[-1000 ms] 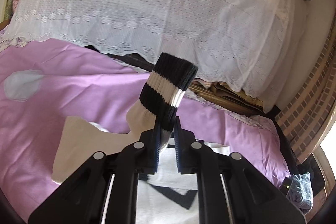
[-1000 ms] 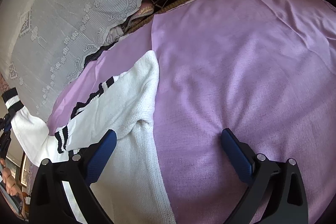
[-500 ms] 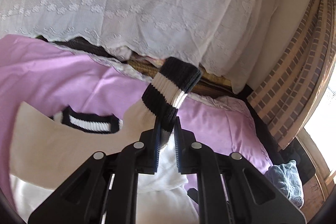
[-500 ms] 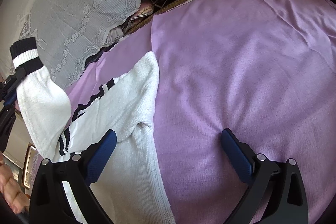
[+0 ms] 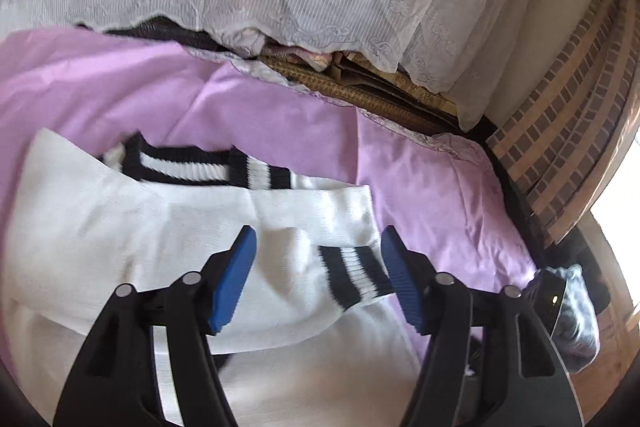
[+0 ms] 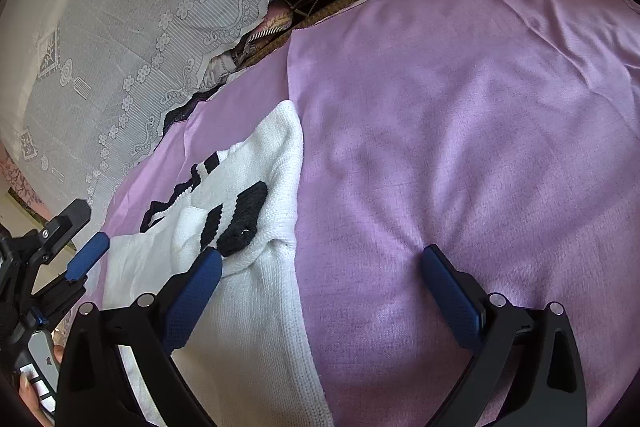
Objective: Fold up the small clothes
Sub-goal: 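Lower the held cuff onto the sweater body and release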
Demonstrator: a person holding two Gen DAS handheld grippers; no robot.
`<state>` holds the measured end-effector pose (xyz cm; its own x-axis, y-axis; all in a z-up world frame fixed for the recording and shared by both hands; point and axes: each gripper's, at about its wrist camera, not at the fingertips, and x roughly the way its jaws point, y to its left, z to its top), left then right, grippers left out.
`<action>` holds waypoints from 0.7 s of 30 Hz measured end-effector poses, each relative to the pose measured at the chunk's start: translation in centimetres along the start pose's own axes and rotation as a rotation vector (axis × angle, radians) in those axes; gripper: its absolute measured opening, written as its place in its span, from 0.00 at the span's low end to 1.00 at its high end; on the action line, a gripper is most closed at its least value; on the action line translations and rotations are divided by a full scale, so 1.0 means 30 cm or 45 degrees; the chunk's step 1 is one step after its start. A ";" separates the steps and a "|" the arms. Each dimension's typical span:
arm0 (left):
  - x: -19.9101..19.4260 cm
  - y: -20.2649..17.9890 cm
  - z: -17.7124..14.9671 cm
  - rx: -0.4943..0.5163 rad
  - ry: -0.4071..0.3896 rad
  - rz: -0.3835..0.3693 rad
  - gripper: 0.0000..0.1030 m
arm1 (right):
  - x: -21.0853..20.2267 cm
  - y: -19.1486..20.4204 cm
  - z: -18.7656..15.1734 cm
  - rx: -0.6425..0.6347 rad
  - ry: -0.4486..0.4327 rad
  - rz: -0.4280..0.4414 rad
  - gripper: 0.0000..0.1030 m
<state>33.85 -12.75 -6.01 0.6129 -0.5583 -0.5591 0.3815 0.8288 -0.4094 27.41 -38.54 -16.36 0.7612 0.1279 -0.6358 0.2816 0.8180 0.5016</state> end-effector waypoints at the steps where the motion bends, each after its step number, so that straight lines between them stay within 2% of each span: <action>1: -0.025 0.013 0.002 0.024 -0.015 0.039 0.69 | -0.002 -0.002 0.001 0.003 -0.001 0.005 0.97; 3: -0.075 0.052 0.004 0.062 -0.049 0.122 0.74 | -0.011 -0.013 0.008 0.023 -0.003 0.030 0.96; 5: -0.126 0.112 0.003 0.078 -0.073 0.214 0.79 | -0.035 -0.039 0.019 0.086 -0.020 0.080 0.88; 8: -0.176 0.222 -0.003 0.051 -0.079 0.319 0.84 | -0.058 -0.088 0.042 0.214 -0.008 0.235 0.55; 11: -0.192 0.354 -0.019 -0.045 -0.061 0.376 0.85 | -0.049 -0.107 0.051 0.295 0.045 0.380 0.52; 13: -0.174 0.450 -0.042 -0.133 -0.019 0.395 0.86 | -0.036 -0.085 0.050 0.277 0.075 0.411 0.52; 16: -0.116 0.592 -0.104 -0.262 0.058 0.454 0.86 | -0.023 -0.029 0.060 0.212 0.074 0.386 0.52; 17: -0.096 0.635 -0.119 -0.323 0.092 0.418 0.85 | -0.020 -0.012 0.066 0.192 0.065 0.378 0.52; 19: -0.134 0.653 -0.105 -0.375 0.034 0.364 0.88 | -0.012 0.021 0.087 0.152 0.046 0.354 0.52; 21: -0.126 0.650 -0.115 -0.357 0.053 0.366 0.88 | 0.003 0.057 0.113 0.101 0.031 0.329 0.51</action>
<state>36.60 5.39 -14.38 0.6361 -0.3109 -0.7062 -0.0090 0.9122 -0.4096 29.94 -39.03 -13.57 0.7998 0.3408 -0.4941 0.1253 0.7103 0.6927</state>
